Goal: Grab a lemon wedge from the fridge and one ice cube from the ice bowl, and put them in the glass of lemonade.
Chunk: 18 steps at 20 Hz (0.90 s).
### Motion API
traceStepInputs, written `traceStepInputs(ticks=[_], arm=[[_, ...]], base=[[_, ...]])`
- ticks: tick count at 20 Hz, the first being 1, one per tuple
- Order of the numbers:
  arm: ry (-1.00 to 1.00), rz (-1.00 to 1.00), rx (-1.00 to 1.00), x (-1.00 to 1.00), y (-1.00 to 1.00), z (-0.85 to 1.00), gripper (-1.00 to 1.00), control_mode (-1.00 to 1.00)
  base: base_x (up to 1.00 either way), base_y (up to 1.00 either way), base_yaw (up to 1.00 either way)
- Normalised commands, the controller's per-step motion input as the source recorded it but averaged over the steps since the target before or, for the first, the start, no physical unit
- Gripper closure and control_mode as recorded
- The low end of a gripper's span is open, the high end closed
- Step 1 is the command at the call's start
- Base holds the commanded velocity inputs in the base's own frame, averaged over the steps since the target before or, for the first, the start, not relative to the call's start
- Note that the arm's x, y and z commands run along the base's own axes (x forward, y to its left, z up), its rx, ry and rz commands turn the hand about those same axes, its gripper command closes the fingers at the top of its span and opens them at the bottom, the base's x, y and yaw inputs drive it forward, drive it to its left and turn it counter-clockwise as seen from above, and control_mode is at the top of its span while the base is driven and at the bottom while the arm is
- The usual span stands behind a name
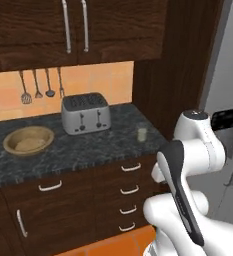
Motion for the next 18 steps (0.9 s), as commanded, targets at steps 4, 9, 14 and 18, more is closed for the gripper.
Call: traceStepInputs(ticks=[4,9,14,18], arm=[[0.00,0.00,0.00,0.00,0.00,0.00,-1.00,1.00],[0.00,0.00,0.00,0.00,0.00,0.00,-1.00,1.00],[0.00,0.00,0.00,0.00,0.00,0.00,-1.00,1.00],[0.00,0.00,0.00,0.00,0.00,0.00,-1.00,1.00]], base=[[0.00,-1.00,-0.03],[0.19,-1.00,0.19],[0.02,-0.97,0.28],[0.00,-0.81,-0.06]])
